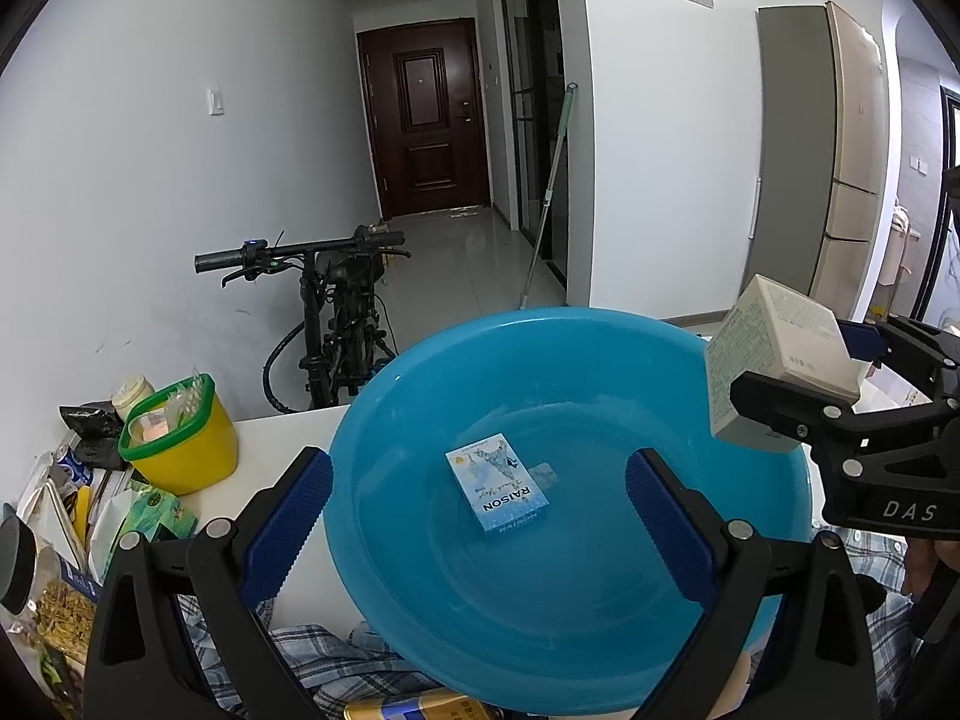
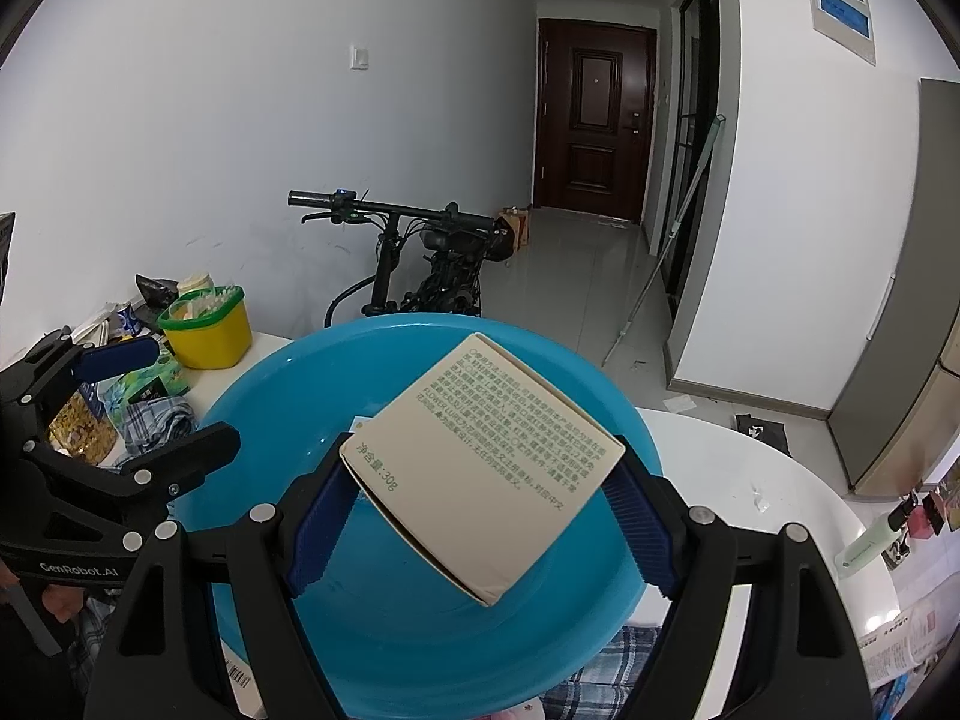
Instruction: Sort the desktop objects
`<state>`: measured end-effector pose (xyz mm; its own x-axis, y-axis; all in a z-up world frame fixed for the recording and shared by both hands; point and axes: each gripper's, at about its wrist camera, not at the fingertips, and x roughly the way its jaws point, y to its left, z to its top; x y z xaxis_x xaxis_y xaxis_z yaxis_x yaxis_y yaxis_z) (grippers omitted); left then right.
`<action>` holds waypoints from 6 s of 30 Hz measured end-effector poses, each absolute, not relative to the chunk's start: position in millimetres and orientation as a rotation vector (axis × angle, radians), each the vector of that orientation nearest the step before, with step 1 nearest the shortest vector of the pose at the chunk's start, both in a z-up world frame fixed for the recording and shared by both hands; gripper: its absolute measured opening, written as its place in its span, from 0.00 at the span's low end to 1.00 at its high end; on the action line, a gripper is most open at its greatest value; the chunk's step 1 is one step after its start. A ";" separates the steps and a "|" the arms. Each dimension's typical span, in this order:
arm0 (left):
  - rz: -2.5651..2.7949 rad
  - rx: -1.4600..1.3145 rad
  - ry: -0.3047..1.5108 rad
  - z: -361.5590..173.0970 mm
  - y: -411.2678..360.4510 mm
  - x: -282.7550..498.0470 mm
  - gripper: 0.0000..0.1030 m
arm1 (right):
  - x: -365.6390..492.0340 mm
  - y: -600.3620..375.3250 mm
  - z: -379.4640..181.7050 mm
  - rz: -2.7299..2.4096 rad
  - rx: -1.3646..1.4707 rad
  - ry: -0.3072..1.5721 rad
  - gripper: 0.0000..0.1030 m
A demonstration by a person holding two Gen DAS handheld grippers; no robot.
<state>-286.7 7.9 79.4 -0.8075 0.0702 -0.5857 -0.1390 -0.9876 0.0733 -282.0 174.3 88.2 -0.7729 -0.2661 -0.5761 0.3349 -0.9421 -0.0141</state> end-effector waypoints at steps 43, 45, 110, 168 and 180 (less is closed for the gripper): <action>2.871 -0.937 0.169 76.4 8.8 -289.3 0.97 | -282.8 172.4 84.5 -2.678 0.858 0.185 0.76; 2.869 -0.940 0.170 76.1 8.7 -289.3 0.97 | -283.1 171.9 84.1 -2.675 0.860 0.184 0.76; 2.946 -0.849 0.127 109.6 -16.2 -266.7 0.97 | -275.0 171.8 98.4 -2.675 0.830 0.175 1.00; 2.794 -1.147 -0.016 -45.3 -48.6 -191.2 0.49 | -237.7 155.3 133.9 -2.699 0.671 0.255 1.00; 2.822 -1.056 -0.044 -30.1 -50.8 -179.7 0.49 | -200.0 187.5 127.9 -2.753 0.694 0.321 1.00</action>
<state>-179.7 -50.8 -30.1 -0.7470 0.1300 -0.6520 -0.1098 -0.9913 -0.0719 -200.0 187.5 127.9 -0.8441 -0.2172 -0.4902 0.3242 -0.9349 -0.1441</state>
